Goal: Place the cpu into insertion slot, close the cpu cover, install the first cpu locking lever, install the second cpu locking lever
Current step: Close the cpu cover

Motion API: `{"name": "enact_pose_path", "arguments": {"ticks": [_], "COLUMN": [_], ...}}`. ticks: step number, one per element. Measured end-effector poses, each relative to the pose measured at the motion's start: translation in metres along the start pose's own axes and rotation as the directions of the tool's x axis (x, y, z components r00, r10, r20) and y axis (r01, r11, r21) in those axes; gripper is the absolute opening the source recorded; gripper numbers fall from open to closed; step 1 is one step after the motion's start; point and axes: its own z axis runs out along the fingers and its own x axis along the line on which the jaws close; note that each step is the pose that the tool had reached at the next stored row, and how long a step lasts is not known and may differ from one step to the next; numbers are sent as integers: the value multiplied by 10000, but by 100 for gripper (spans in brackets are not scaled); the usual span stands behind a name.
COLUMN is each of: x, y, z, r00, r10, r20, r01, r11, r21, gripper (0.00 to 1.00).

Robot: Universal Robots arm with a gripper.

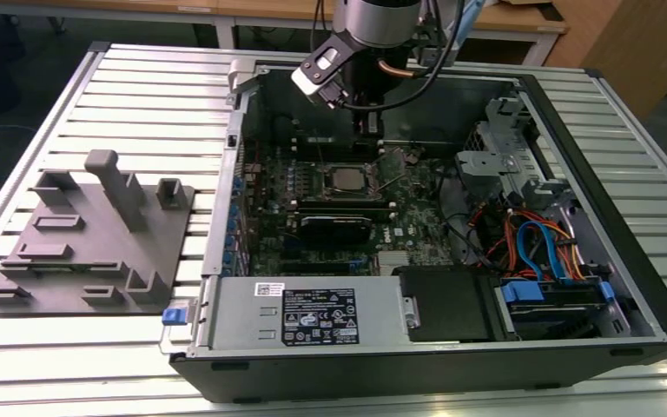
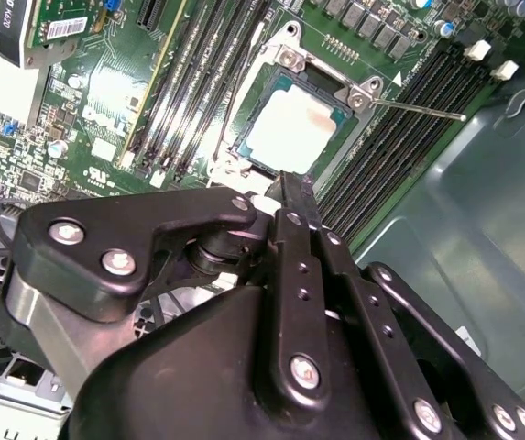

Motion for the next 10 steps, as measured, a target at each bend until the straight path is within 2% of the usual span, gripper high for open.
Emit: {"name": "enact_pose_path", "arguments": {"ticks": [9, 10], "x": [0, 0], "y": [2, 28], "z": [0, 1], "r00": [10000, 10000], "r10": [-1, -1], "r20": [0, 0], "r01": [1, 1], "r11": [10000, 10000], "r21": [0, 0], "gripper": [10, 10]}}
